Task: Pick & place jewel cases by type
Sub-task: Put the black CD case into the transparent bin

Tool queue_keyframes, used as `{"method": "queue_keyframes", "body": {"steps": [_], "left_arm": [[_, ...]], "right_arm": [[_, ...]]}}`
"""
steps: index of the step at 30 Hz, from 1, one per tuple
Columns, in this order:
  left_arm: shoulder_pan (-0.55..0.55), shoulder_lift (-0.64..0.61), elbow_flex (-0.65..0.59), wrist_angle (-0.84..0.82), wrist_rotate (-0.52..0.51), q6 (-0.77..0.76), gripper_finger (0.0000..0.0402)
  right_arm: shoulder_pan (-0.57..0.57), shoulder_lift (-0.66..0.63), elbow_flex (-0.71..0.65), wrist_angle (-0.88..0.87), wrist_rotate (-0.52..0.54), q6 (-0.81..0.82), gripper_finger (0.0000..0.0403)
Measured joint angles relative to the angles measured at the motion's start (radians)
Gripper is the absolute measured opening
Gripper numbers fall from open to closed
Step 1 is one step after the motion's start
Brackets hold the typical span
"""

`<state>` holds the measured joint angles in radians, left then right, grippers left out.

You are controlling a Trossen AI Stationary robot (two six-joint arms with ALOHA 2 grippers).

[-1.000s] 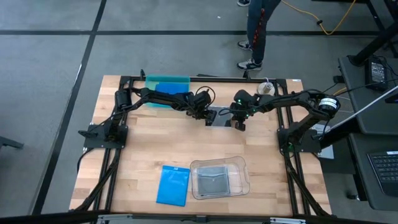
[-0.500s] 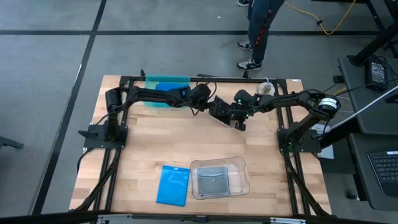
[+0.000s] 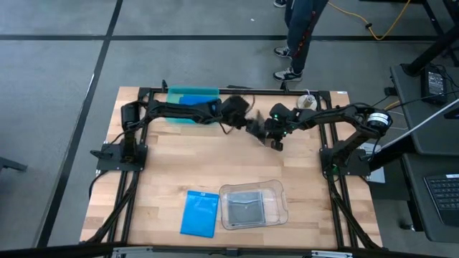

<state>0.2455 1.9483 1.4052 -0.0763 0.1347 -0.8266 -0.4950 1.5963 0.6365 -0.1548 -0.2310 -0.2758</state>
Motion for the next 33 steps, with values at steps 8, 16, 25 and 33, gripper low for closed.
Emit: {"method": "queue_keyframes", "body": {"steps": [8,16,25,33], "left_arm": [[-0.007,0.059,-0.006,-0.032,0.051,-0.031,0.0237],[-0.016,0.085,-0.009,0.061,0.071,-0.053,0.0237],[-0.003,0.085,-0.01,0.101,0.086,-0.072,0.0237],[0.008,0.074,-0.01,0.126,0.092,-0.078,0.0237]], "right_arm": [[0.001,0.003,0.002,0.012,-0.003,0.0,0.0006],[0.002,0.003,0.002,0.005,-0.006,0.001,0.0006],[0.002,0.002,0.002,0.005,-0.008,-0.003,0.0006],[0.002,0.002,0.002,0.005,-0.008,-0.015,0.0006]]}}
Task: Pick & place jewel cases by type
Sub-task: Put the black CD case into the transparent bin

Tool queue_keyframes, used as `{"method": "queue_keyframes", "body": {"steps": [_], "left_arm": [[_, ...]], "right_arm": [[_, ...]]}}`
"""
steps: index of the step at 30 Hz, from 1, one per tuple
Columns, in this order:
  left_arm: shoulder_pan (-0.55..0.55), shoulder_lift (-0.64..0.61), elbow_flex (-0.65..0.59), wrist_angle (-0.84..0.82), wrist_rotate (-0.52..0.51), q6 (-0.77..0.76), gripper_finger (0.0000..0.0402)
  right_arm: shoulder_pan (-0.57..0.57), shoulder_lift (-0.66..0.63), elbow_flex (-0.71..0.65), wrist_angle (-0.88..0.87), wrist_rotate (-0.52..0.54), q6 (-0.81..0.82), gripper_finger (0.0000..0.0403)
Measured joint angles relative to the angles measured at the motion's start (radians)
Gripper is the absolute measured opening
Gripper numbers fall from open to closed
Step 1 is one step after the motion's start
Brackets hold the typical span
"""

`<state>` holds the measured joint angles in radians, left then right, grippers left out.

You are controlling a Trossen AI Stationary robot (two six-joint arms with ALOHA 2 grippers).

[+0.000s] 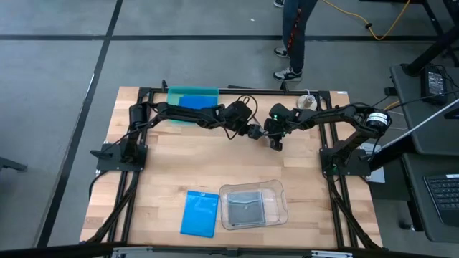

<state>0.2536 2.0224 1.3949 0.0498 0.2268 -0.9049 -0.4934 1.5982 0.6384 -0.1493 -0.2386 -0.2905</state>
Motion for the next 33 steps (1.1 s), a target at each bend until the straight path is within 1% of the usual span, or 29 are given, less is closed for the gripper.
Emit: {"method": "queue_keyframes", "body": {"steps": [3,9,14,21,24,28,33], "left_arm": [[0.01,-0.01,-0.001,-0.005,0.009,0.002,0.0237],[0.02,-0.035,-0.001,0.0,-0.012,0.018,0.0237],[0.024,-0.041,-0.001,-0.014,-0.007,0.017,0.0237],[0.024,-0.051,-0.001,-0.079,0.011,-0.006,0.0237],[0.025,-0.056,-0.001,-0.174,0.01,-0.014,0.0237],[0.032,-0.056,-0.001,-0.294,-0.026,0.021,0.0224],[0.042,-0.054,-0.001,-0.291,-0.038,0.037,0.0192]], "right_arm": [[0.0,0.0,0.0,0.0,0.0,-0.002,0.0006],[0.0,0.0,-0.001,0.002,-0.001,-0.006,0.0006],[0.0,0.0,-0.001,0.005,-0.001,-0.007,0.0006],[0.0,0.0,-0.001,0.005,-0.002,-0.007,0.0006],[0.0,0.0,-0.001,0.006,-0.002,-0.007,0.0006],[0.0,0.0,-0.002,0.008,-0.002,-0.01,0.0006],[0.0,0.0,-0.002,0.009,-0.002,-0.011,0.0006]]}}
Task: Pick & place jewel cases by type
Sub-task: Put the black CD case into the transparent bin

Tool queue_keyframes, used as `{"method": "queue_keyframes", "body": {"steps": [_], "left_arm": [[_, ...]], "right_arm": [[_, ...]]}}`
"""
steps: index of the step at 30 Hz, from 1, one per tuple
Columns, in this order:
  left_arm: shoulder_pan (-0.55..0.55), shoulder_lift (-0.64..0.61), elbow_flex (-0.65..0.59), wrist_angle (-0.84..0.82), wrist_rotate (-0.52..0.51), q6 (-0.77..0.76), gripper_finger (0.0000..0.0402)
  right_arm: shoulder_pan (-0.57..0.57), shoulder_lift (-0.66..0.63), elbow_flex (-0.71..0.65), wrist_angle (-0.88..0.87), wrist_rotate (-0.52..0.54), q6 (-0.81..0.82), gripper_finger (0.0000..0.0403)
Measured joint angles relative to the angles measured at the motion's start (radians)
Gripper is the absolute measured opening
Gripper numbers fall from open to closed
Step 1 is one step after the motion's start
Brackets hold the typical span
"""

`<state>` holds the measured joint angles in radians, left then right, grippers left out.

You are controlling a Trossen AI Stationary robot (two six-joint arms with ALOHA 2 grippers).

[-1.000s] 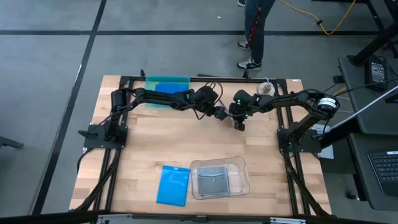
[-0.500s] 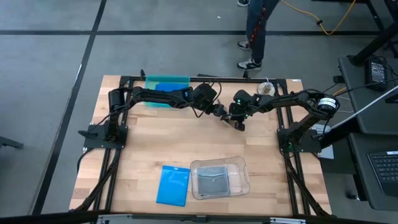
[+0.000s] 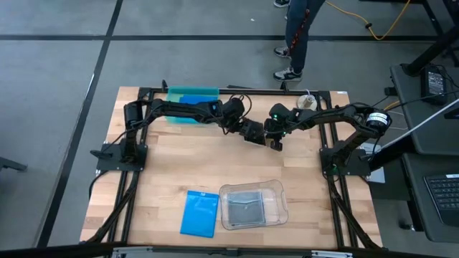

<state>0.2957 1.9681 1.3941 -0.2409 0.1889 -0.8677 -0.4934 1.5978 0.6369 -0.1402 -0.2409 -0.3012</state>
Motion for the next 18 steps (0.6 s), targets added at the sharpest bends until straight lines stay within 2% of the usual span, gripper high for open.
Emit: {"method": "queue_keyframes", "body": {"steps": [5,13,18], "left_arm": [[0.003,0.0,0.0,0.005,-0.046,0.016,0.0152],[0.016,0.011,0.0,0.008,-0.051,0.046,0.0079],[0.021,-0.007,0.001,-0.006,-0.08,0.098,0.0026]], "right_arm": [[0.0,0.0,0.0,0.003,0.0,0.001,0.0006],[0.0,-0.002,0.0,0.021,0.003,0.006,0.0006],[0.0,-0.041,0.03,-0.046,0.018,0.008,0.0005]]}}
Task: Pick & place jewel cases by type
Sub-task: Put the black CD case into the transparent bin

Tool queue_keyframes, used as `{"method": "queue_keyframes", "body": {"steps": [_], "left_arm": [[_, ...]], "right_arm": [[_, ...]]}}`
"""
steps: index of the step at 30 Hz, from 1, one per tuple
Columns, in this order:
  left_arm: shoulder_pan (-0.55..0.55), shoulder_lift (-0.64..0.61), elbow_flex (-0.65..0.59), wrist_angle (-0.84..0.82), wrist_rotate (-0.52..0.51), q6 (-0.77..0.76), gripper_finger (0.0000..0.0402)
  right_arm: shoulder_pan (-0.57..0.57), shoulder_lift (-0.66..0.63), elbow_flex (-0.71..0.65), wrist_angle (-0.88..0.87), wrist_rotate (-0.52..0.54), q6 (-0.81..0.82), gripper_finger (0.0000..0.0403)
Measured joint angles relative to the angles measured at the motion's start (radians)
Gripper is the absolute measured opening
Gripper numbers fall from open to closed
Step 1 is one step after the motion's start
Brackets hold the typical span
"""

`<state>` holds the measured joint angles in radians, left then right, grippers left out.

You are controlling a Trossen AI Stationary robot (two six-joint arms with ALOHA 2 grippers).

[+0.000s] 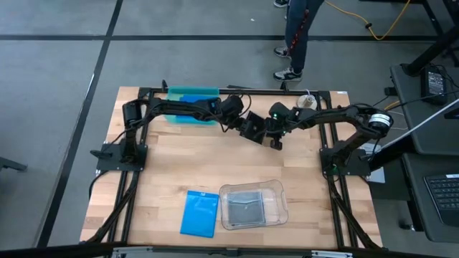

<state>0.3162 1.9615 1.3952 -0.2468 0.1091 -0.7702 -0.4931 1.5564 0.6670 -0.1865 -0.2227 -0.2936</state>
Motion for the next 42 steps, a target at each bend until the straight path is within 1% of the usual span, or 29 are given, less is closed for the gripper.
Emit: {"method": "queue_keyframes", "body": {"steps": [2,6,10,13,16,20,22,26,28,33,42], "left_arm": [[0.001,-0.021,0.001,-0.014,-0.021,0.029,0.0018],[0.004,-0.075,0.0,-0.084,-0.08,0.072,0.0021],[0.009,-0.157,-0.001,-0.162,-0.142,0.121,0.0023],[0.01,-0.238,-0.001,-0.192,-0.178,0.178,0.0021],[0.012,-0.334,-0.002,-0.2,-0.209,0.247,0.0021],[0.011,-0.47,-0.002,-0.201,-0.238,0.382,0.0021],[0.011,-0.54,-0.001,-0.198,-0.244,0.481,0.0021],[-0.006,-0.659,-0.001,-0.2,-0.249,0.729,0.0021],[-0.014,-0.71,-0.001,-0.199,-0.248,0.809,0.0021],[-0.027,-0.806,-0.001,-0.211,-0.239,0.9,0.0021],[-0.111,-0.9,-0.001,-0.205,-0.213,1.083,0.0021]], "right_arm": [[0.0,-0.038,0.023,-0.034,0.013,-0.002,0.0004],[0.0,-0.142,0.08,-0.104,0.062,0.0,0.0006],[-0.001,-0.264,0.14,-0.167,0.104,0.026,0.0006],[-0.001,-0.349,0.18,-0.232,0.159,0.058,0.0006],[-0.001,-0.43,0.21,-0.268,0.194,0.121,0.0006],[-0.001,-0.52,0.214,-0.28,0.215,0.277,0.0006],[0.002,-0.555,0.214,-0.277,0.215,0.329,0.0007],[0.023,-0.599,0.214,-0.261,0.214,0.374,0.0007],[0.04,-0.619,0.214,-0.229,0.207,0.402,0.0007],[0.101,-0.648,0.214,-0.156,0.172,0.47,0.0007],[0.256,-0.664,0.214,0.034,0.168,0.473,0.0007]]}}
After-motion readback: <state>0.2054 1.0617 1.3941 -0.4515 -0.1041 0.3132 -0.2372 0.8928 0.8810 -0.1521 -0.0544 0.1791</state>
